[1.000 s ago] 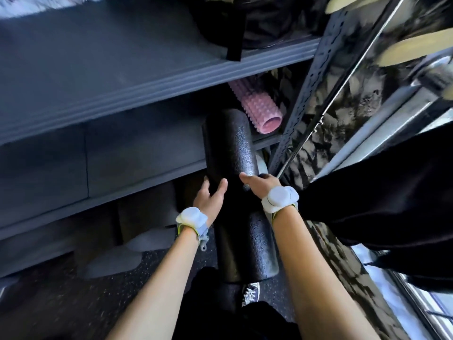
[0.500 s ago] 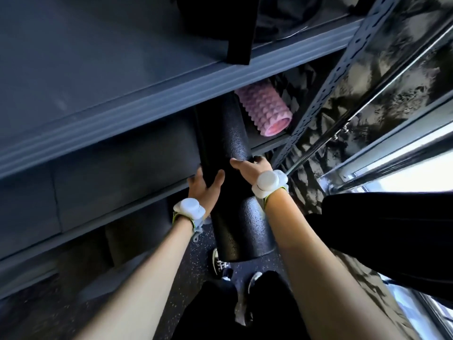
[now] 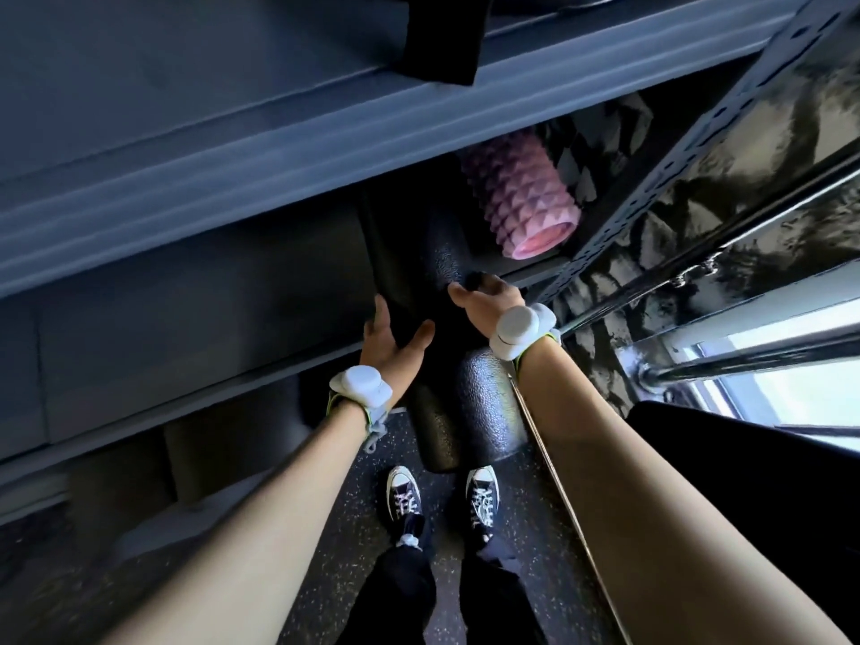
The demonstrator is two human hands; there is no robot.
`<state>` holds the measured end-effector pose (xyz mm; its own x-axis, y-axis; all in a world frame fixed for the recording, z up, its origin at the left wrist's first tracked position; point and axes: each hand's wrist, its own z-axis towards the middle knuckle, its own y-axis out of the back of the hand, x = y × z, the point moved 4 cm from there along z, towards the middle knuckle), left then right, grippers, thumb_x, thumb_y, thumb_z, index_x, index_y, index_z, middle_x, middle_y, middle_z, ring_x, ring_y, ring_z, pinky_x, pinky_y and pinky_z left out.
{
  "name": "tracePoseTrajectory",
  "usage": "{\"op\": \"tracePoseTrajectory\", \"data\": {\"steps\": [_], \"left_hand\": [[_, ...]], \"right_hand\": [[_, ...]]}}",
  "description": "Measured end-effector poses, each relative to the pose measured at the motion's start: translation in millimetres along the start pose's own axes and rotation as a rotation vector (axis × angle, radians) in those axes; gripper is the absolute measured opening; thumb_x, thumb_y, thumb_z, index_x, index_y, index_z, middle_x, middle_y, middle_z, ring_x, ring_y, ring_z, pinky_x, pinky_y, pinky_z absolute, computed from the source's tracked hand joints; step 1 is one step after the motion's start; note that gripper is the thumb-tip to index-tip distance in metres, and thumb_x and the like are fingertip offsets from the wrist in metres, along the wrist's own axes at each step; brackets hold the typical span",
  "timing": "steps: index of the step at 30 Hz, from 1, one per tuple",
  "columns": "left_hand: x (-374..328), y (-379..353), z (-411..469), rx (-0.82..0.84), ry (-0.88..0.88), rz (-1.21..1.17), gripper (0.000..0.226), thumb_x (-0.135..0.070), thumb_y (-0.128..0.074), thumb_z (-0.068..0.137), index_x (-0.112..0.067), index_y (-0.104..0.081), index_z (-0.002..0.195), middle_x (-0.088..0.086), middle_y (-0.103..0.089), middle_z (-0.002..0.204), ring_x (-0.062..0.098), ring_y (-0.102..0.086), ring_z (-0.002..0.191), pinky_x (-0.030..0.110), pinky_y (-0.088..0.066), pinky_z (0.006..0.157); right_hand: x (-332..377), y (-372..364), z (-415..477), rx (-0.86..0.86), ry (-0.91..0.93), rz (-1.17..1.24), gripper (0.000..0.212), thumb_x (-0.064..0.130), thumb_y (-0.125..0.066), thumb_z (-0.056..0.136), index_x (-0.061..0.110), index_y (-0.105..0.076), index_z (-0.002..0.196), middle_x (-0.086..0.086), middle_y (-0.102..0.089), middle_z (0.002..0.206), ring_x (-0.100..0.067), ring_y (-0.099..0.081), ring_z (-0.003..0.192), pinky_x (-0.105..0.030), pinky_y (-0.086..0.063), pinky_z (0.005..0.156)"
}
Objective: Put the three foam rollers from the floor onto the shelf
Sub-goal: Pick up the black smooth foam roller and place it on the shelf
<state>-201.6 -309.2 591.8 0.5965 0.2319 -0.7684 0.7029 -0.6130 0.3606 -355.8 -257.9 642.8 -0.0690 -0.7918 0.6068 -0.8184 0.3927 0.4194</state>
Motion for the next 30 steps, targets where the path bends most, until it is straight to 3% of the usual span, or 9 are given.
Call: {"op": "tracePoseTrajectory", "data": {"steps": [1,3,4,6,10,13,21,25,30], "left_hand": [[0.1,-4.2,5.6,-0.003,0.011,-0.024,0.097,-0.057,-0.065,0.085,-0.032,-0.009,0.16,0.004,-0.025,0.164,0.02,-0.022,0.151,0.03,-0.021,0.118],[0.7,-8.4,12.0,-0.002,0.047,-0.059,0.105,-0.064,-0.064,0.078,-0.034,-0.006,0.16,0.0,-0.027,0.164,0.017,-0.027,0.15,0.037,-0.024,0.122],[0.0,-10.6,16.5,-0.007,0.052,-0.068,0.105,-0.064,-0.064,0.078,-0.034,-0.006,0.16,0.0,-0.028,0.164,0.016,-0.029,0.149,0.038,-0.025,0.121],[-1.1,-13.3,26.4,-0.048,0.045,-0.073,0.1,-0.06,-0.064,0.083,-0.031,-0.007,0.16,-0.001,-0.031,0.163,0.016,-0.031,0.149,0.034,-0.026,0.121],[-7.4,-17.3,51.2,-0.134,0.032,-0.05,0.091,-0.06,-0.059,0.089,-0.031,-0.012,0.161,-0.002,-0.033,0.162,0.018,-0.033,0.148,0.027,-0.027,0.115],[-18.1,-16.1,63.7,-0.132,0.051,-0.044,0.09,-0.063,-0.058,0.089,-0.034,-0.011,0.16,-0.001,-0.036,0.16,0.021,-0.037,0.145,0.024,-0.029,0.108],[-39.7,-9.9,103.9,-0.158,0.066,-0.002,0.089,-0.068,-0.053,0.089,-0.032,-0.014,0.16,0.002,-0.036,0.16,0.026,-0.038,0.145,0.032,-0.03,0.115],[-44.6,-9.5,110.3,-0.211,0.057,-0.016,0.09,-0.076,-0.053,0.079,-0.034,-0.03,0.156,-0.002,-0.047,0.154,0.023,-0.046,0.14,0.032,-0.036,0.114],[-51.9,-13.2,102.3,-0.262,0.025,0.096,0.083,-0.072,-0.047,0.087,-0.026,-0.034,0.155,0.002,-0.05,0.151,0.026,-0.05,0.136,0.034,-0.04,0.109]], "right_hand": [[1.3,2.3,6.0,0.012,0.009,-0.022,0.041,0.043,-0.069,0.085,0.027,-0.065,0.122,0.005,-0.07,0.11,-0.017,-0.067,0.111,-0.017,-0.049,0.096],[5.7,7.9,6.9,0.018,0.008,-0.07,0.041,0.047,-0.065,0.089,0.028,-0.063,0.126,0.008,-0.069,0.115,-0.011,-0.063,0.112,0.004,-0.036,0.069],[9.4,11.0,9.0,0.012,0.0,-0.096,0.044,0.049,-0.062,0.09,0.029,-0.061,0.129,0.01,-0.068,0.121,-0.01,-0.062,0.117,0.002,-0.031,0.061],[17.4,16.2,16.8,0.012,0.013,-0.139,0.051,0.052,-0.059,0.092,0.029,-0.056,0.137,0.011,-0.063,0.136,-0.009,-0.055,0.129,0.001,-0.03,0.067],[32.5,17.7,39.2,0.055,0.016,-0.168,0.06,0.053,-0.056,0.094,0.022,-0.047,0.145,0.01,-0.052,0.149,-0.009,-0.044,0.14,-0.011,-0.026,0.103],[46.6,18.7,50.1,-0.018,0.054,-0.219,0.058,0.056,-0.054,0.094,0.022,-0.051,0.142,0.005,-0.056,0.146,-0.016,-0.049,0.137,-0.018,-0.032,0.102],[64.5,22.3,76.4,-0.067,0.107,-0.193,0.05,0.048,-0.055,0.095,0.025,-0.054,0.139,0.004,-0.06,0.141,-0.019,-0.054,0.132,-0.02,-0.038,0.097],[58.1,30.1,75.6,-0.111,0.107,-0.123,0.042,0.045,-0.054,0.096,0.03,-0.059,0.135,0.009,-0.065,0.135,-0.018,-0.058,0.126,-0.015,-0.036,0.063],[43.2,35.7,72.2,-0.084,0.079,-0.064,0.041,0.039,-0.057,0.096,0.028,-0.06,0.135,0.009,-0.063,0.138,-0.013,-0.058,0.128,-0.01,-0.026,0.072]]}}
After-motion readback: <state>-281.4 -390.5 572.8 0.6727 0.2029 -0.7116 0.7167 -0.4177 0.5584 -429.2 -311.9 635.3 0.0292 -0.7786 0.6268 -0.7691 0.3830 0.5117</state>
